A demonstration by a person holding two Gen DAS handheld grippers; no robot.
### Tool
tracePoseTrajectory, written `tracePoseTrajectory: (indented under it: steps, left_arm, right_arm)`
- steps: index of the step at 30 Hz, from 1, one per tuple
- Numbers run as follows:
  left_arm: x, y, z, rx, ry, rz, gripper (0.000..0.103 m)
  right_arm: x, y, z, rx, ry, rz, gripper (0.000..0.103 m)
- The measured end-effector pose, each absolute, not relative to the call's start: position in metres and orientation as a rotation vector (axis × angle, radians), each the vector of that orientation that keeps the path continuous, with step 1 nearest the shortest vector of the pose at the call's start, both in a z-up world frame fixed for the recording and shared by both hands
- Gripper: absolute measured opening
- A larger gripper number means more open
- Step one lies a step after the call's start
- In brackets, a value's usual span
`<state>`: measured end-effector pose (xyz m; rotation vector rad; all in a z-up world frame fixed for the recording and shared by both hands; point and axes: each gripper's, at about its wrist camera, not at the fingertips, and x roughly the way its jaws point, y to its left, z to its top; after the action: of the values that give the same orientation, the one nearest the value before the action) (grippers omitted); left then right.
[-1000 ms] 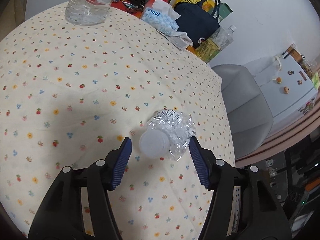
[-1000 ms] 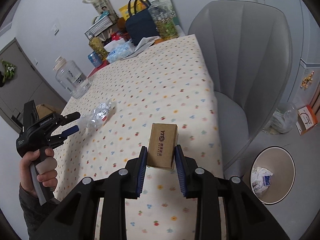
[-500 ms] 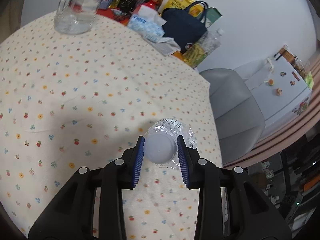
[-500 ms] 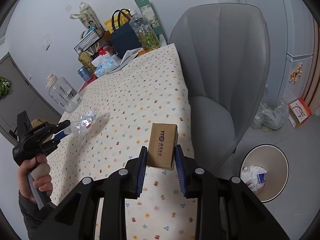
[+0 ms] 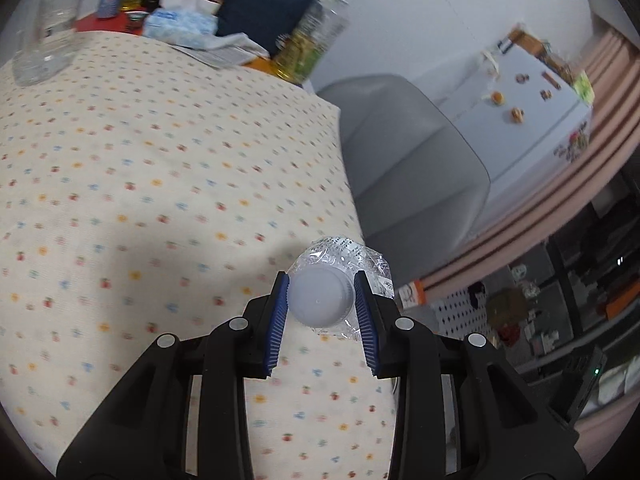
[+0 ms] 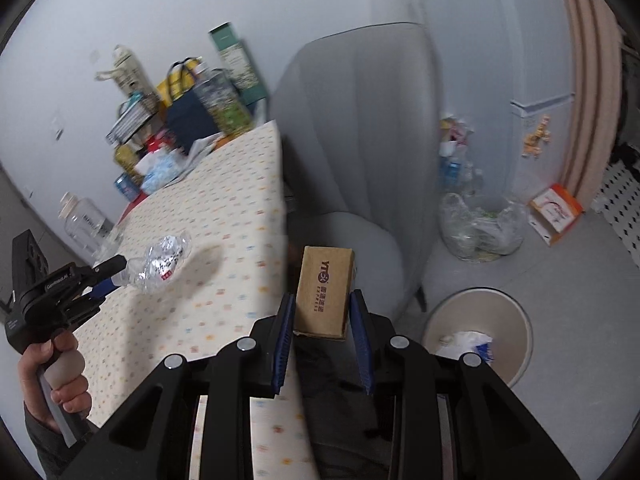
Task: Collect trash
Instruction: 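Carry the box and bottle in both grippers to the white bin, then open both grippers over the bin to drop the box and bottle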
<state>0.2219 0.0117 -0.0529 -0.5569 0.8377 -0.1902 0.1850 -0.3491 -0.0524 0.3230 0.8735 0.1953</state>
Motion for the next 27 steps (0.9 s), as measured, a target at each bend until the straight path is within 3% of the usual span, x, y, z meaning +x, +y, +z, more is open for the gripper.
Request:
tracePoseTrajectory:
  steps: [14, 16, 27]
  left_arm:
    - [0.257, -0.143, -0.068, -0.346, 0.980, -0.434, 0.032]
    - [0.258, -0.163, -0.071, -0.314, 0.997, -0.459, 0.033]
    - [0.273, -0.256, -0.110, -0.205, 1.116, -0.551, 0.033]
  right_arm:
    - [0.179, -0.465, -0.077, 0.411, 0.876, -0.029, 0.032]
    - [0.181, -0.479, -0.082, 0.444, 0.856, -0.062, 0.078]
    - [0.160, -0.548, -0.122, 0.535, 0.894, -0.195, 0.078]
